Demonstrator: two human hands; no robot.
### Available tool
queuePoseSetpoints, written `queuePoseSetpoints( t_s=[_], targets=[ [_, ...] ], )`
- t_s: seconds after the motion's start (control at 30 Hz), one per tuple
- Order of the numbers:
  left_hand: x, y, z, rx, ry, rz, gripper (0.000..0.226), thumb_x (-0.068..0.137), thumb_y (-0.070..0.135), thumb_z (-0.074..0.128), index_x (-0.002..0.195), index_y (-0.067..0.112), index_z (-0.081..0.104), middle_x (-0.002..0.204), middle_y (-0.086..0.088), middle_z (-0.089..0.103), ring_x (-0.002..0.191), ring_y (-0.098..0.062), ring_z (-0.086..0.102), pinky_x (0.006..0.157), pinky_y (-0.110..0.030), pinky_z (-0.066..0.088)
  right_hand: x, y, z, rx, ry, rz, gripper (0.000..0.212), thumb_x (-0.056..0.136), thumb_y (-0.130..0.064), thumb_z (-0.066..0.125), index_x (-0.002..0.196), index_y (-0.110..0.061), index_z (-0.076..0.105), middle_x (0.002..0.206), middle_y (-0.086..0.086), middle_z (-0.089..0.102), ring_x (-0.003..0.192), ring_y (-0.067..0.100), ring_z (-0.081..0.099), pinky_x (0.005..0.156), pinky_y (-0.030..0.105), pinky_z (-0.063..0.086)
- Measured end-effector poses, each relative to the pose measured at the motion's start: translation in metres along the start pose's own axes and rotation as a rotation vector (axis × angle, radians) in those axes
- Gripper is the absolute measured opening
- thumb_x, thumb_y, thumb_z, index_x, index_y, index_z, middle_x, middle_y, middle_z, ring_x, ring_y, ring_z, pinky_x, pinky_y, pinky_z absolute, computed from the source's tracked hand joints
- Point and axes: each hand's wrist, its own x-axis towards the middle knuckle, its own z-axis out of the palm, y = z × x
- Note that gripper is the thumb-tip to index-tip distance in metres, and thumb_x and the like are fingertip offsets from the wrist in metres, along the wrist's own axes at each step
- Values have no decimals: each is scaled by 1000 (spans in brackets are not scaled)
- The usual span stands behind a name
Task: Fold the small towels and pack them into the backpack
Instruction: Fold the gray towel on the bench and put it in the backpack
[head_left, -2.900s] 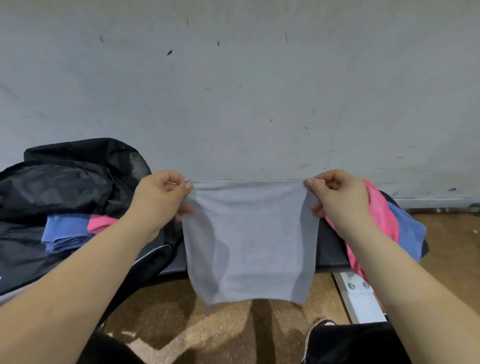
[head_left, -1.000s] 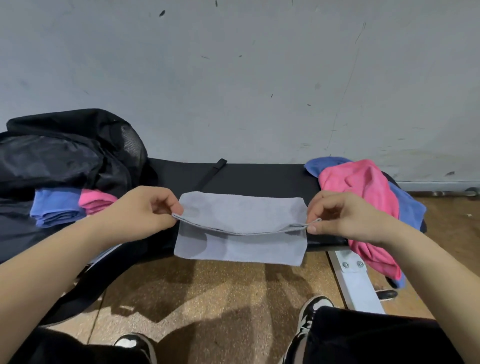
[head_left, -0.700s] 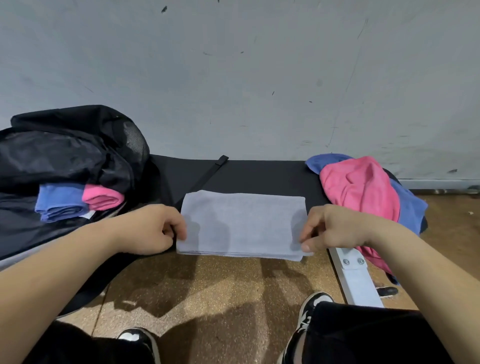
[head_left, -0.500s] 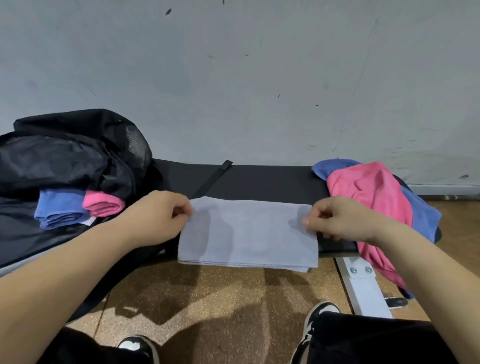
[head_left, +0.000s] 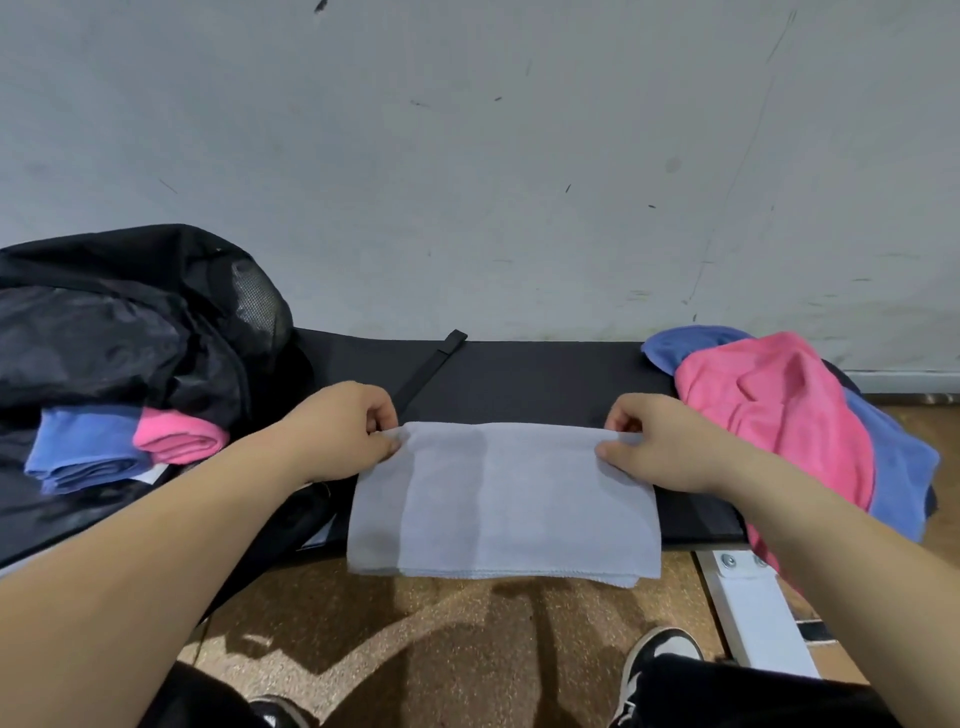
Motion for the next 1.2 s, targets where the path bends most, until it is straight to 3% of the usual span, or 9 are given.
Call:
queuePoseSetpoints(
  t_s=[0.17,0.27,0.43,0.53,0.63,0.8,0.93,1.03,1.2],
  targets=[
    [-6,9,-15,-365,-27,-45,9,87,20,82,89,18,74,76,2,76,67,-8,66,63,-23,53,-7,15,-15,338,64,116,9,90,-18,75,92,-14,67,89,5,71,79,18,65,67,31,49],
    [-10,9,-16,-592,-95,-94,9,93,15,79,97,9,74,80,-6,79,72,-14,71,65,-30,60,-5,27,-13,435,102,193,7,92,-12,75,94,-14,68,88,6,70,77,20,63,64,30,49],
    [-6,10,0,-399,5,-152,14,101,14,65,93,15,76,82,-9,80,73,-16,75,55,-26,57,-1,24,1,365,189,199,11,93,-13,72,103,-13,68,101,4,70,86,18,62,69,27,49],
    [-1,8,1,-222,83,-77,15,96,21,70,83,23,77,77,1,75,76,-18,72,62,-29,58,3,19,0,118,275,121,29,91,-20,74,118,-16,68,114,-3,66,102,18,62,86,31,48],
    [0,12,3,-117,98,-48,21,93,38,74,79,23,76,78,6,73,77,-13,68,67,-28,53,3,2,1,41,326,-32,27,91,-25,74,117,-19,70,117,-2,67,108,18,64,95,33,51],
    [4,15,9,-267,112,-143,19,86,29,81,72,16,76,73,5,72,72,-13,66,64,-25,53,3,-28,24,34,95,-359,37,94,-30,73,130,-20,68,130,-4,63,124,11,58,103,18,40],
    [8,19,9,-408,97,-258,23,85,22,77,79,0,71,71,-1,64,65,-16,56,58,-24,47,8,-30,39,-135,-69,-309,57,97,-40,67,152,-31,49,155,-8,46,147,14,40,118,29,34],
    [11,16,2,-446,112,-315,21,84,25,72,75,6,68,72,-4,58,66,-19,51,62,-27,44,8,-28,38,-165,-65,-280,61,96,-43,68,153,-38,46,159,-11,40,148,12,37,118,31,34],
    [10,7,5,-198,79,-275,12,87,15,64,78,11,57,77,-7,57,71,-22,51,64,-32,44,6,-31,41,-170,-60,-271,61,95,-47,68,151,-43,46,162,-13,35,151,10,30,118,32,34]
  ],
)
